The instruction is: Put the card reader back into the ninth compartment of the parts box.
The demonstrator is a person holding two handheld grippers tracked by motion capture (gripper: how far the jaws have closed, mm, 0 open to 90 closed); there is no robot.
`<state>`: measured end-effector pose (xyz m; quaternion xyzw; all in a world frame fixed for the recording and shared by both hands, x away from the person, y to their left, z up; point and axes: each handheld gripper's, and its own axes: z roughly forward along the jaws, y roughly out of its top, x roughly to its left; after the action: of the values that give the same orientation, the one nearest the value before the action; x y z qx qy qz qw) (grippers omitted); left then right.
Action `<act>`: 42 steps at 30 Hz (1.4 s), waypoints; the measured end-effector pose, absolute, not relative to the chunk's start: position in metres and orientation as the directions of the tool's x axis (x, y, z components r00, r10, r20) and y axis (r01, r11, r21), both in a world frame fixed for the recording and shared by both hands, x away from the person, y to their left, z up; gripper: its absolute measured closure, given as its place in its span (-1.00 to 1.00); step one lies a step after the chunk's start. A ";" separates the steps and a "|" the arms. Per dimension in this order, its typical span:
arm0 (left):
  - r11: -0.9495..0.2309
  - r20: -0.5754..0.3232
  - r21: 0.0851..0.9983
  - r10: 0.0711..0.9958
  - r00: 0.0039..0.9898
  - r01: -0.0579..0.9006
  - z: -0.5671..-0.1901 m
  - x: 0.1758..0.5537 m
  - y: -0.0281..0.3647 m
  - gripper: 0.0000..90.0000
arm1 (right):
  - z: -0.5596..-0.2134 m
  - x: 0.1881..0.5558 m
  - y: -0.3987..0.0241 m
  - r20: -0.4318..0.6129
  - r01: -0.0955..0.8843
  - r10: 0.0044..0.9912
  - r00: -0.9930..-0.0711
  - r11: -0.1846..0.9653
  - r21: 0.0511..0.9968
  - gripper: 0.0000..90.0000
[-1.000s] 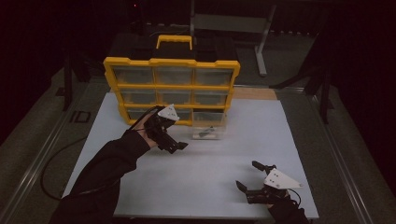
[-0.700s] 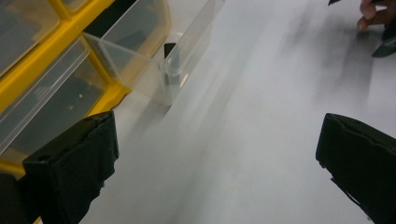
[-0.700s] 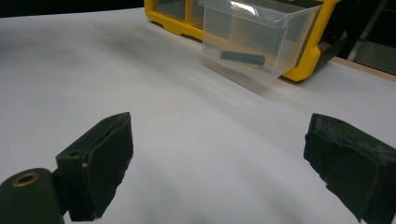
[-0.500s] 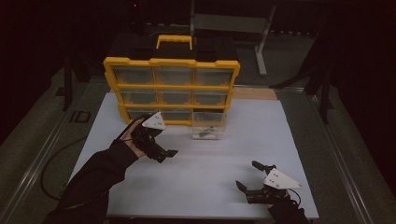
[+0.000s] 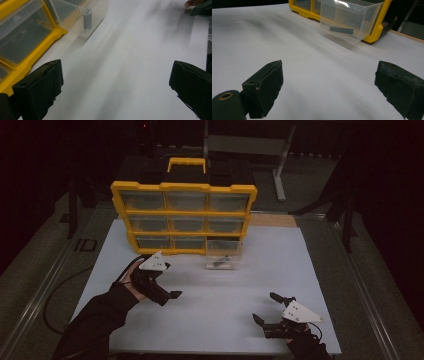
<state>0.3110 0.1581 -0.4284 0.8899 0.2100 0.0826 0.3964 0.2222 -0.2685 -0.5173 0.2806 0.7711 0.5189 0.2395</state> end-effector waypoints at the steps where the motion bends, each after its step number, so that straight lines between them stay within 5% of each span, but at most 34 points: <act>1: -0.597 -0.021 0.740 0.441 0.897 0.310 -0.430 0.309 0.160 -0.99 | -0.517 0.222 -0.268 -0.074 0.190 0.683 -0.727 0.304 0.934 -0.82; 42: -0.494 -0.092 0.758 0.564 0.820 0.425 -0.494 0.251 0.227 -0.99 | -0.518 0.222 -0.267 -0.089 0.185 0.678 -0.729 0.320 0.929 -0.82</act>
<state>0.2512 0.2267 -0.4944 0.8601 0.2877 0.0843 0.4127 0.2220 -0.2668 -0.5183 0.2780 0.7760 0.5124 0.2408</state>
